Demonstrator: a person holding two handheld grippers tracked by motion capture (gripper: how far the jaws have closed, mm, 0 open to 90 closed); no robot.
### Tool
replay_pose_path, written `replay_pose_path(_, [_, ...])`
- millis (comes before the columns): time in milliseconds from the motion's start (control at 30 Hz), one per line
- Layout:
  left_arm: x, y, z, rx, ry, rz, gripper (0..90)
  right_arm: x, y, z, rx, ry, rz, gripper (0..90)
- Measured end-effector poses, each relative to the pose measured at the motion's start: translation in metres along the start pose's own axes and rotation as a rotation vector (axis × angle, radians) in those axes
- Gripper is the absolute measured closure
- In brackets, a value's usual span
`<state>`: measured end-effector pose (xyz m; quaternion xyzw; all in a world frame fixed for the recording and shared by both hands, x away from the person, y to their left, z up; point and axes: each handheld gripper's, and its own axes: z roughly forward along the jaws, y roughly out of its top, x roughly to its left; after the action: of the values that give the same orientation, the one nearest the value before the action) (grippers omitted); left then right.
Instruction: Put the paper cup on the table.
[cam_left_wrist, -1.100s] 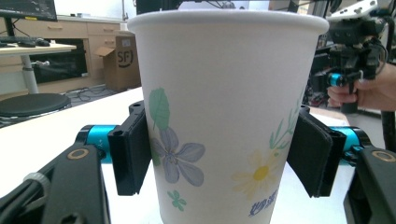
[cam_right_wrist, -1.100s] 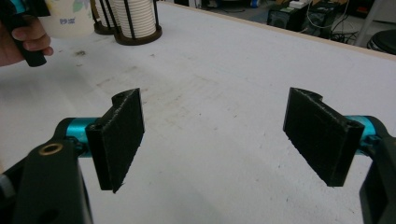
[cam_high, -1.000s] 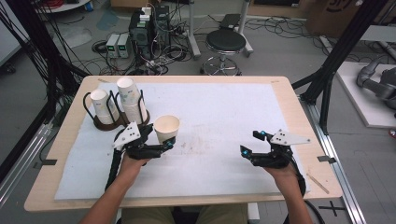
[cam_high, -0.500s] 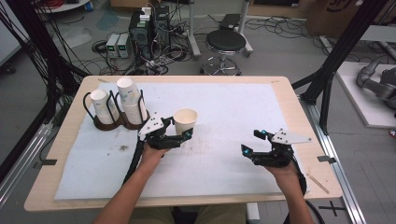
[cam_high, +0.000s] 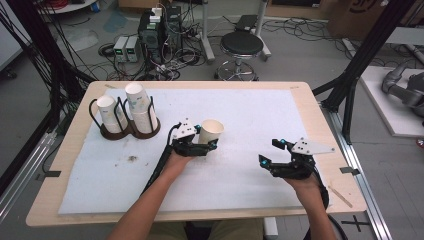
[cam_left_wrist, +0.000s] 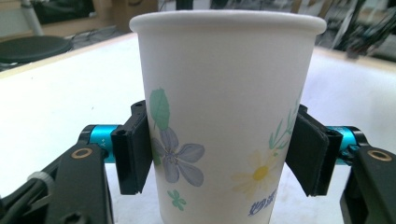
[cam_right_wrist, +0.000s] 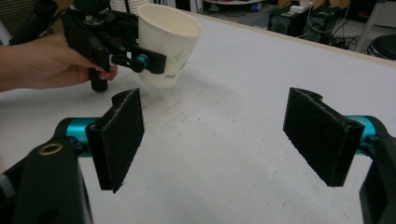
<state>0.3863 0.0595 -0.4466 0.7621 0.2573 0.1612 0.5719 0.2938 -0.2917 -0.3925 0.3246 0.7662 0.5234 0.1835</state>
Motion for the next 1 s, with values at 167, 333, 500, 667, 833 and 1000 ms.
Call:
replay_pose_path(167, [-0.001, -0.003, 0.006, 0.081, 0.029, 0.012, 32.3, 0.000, 0.000, -0.001, -0.003, -0.002, -0.003, 21.2])
replay_pose_path(333, [-0.004, -0.002, 0.006, 0.171, 0.044, 0.043, 32.3, 0.000, 0.001, -0.003, -0.005, -0.001, -0.002, 21.2])
replay_pose_path(500, [-0.004, -0.001, -0.003, 0.219, 0.045, 0.043, 32.4, 0.001, 0.000, -0.004, -0.003, -0.001, -0.003, 21.2])
replay_pose_path(667, [-0.003, -0.005, -0.011, 0.234, 0.038, 0.045, 32.3, 0.001, 0.000, -0.004, -0.003, -0.003, -0.005, 21.2])
replay_pose_path(833, [-0.002, -0.010, -0.013, 0.234, 0.037, 0.025, 30.5, 0.002, 0.000, -0.003, 0.001, -0.001, -0.004, 21.2])
replay_pose_path(1000, [-0.002, -0.010, -0.013, 0.230, 0.038, 0.025, 27.9, 0.001, 0.000, -0.002, 0.003, -0.001, -0.006, 21.2])
